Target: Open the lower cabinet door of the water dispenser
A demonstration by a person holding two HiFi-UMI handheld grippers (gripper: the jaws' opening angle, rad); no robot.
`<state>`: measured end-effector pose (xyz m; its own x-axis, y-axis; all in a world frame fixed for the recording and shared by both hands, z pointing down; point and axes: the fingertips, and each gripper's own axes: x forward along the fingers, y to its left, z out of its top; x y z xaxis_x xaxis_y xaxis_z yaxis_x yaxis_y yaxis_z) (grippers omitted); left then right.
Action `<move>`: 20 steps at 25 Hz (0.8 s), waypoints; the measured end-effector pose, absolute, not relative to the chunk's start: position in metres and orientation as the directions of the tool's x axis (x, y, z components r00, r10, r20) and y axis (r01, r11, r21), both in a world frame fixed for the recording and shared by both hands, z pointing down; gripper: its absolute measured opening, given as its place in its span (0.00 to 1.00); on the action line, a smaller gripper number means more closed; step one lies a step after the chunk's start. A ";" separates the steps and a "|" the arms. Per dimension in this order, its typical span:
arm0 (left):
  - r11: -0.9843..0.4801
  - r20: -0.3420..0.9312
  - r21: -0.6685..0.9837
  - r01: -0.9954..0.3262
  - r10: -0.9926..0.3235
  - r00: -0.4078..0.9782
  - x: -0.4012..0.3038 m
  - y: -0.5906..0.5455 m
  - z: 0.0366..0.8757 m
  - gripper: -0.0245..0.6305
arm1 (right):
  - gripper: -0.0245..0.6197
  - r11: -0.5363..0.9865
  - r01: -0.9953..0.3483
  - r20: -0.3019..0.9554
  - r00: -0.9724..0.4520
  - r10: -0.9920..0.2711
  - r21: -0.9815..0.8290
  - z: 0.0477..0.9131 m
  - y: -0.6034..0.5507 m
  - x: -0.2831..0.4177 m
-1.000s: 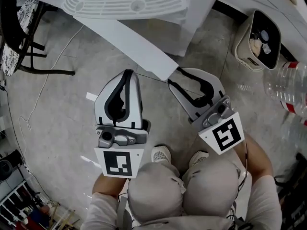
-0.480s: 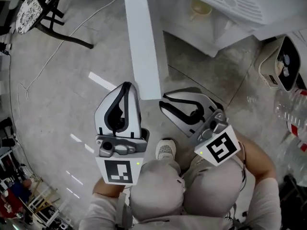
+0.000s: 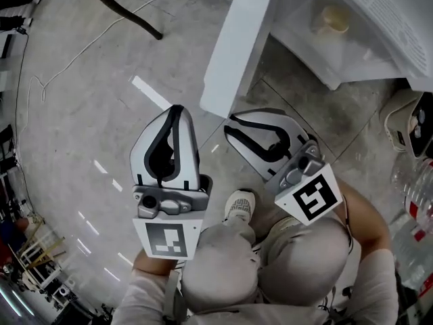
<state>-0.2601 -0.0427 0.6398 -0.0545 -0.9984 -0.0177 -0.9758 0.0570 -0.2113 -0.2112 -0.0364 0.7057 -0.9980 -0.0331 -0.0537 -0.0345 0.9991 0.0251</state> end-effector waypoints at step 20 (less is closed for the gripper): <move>0.116 -0.006 -0.196 -0.974 -0.993 -0.117 -0.296 -0.030 0.645 0.05 | 0.15 0.999 0.040 -0.069 -0.997 0.039 -0.001 0.704 -0.046 -0.296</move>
<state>-0.2959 -0.0297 0.6447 -0.1172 -0.9931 -0.0060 -0.9736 0.1161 -0.1963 -0.2963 -0.0459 0.7038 -0.9969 0.0394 -0.0688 0.0396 0.9992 -0.0014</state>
